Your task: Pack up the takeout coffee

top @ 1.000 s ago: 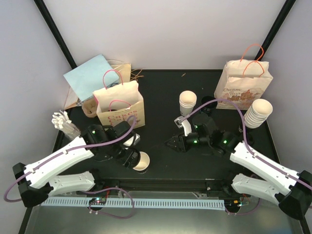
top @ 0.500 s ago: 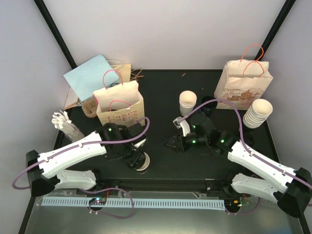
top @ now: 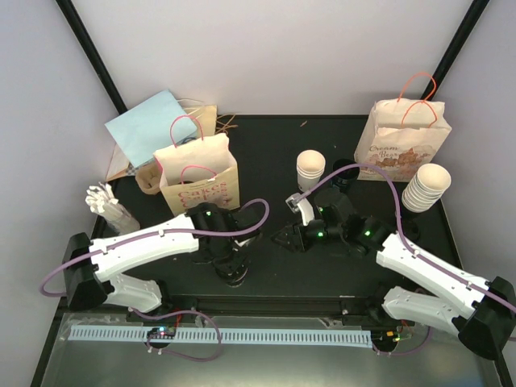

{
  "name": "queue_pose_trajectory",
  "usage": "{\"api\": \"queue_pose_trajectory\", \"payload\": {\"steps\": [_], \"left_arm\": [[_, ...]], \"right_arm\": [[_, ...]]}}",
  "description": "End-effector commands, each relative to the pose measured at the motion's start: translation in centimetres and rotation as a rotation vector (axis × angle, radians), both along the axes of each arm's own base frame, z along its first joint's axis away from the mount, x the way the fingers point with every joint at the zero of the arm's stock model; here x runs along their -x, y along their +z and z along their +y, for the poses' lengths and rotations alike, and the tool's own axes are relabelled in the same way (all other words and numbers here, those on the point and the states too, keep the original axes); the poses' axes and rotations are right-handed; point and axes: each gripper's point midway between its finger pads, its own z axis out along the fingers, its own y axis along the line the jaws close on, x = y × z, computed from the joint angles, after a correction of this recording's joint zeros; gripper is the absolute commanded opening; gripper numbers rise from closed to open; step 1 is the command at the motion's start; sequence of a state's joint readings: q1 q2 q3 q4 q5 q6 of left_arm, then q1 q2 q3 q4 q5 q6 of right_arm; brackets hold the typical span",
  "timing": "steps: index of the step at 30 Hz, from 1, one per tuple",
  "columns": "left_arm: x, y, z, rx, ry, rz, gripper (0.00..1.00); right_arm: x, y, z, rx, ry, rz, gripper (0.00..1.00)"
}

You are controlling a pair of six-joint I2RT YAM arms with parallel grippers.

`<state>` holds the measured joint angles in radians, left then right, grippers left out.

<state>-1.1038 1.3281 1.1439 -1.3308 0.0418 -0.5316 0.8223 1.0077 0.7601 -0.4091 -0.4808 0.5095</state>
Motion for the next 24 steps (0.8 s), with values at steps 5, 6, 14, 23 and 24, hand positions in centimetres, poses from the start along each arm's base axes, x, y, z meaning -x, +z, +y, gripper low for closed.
{"api": "queue_pose_trajectory", "payload": {"steps": [5, 6, 14, 23, 24], "left_arm": [[-0.19, 0.31, 0.36, -0.075, 0.0, -0.016, 0.6], [-0.22, 0.4, 0.39, -0.08, 0.002, -0.019, 0.6], [-0.48, 0.52, 0.86, -0.114, 0.001, -0.041, 0.61], [-0.08, 0.02, 0.14, -0.095, -0.019, -0.016, 0.61], [-0.07, 0.0, 0.01, -0.09, -0.02, -0.016, 0.61]], "right_arm": [[-0.03, 0.56, 0.1, -0.023, 0.012, -0.024, 0.47], [-0.03, 0.57, 0.11, -0.023, 0.012, -0.025, 0.47], [-0.02, 0.67, 0.17, -0.025, 0.015, -0.025, 0.47], [0.02, 0.6, 0.09, -0.023, 0.013, -0.022, 0.47], [0.04, 0.54, 0.07, -0.021, 0.013, -0.022, 0.47]]}}
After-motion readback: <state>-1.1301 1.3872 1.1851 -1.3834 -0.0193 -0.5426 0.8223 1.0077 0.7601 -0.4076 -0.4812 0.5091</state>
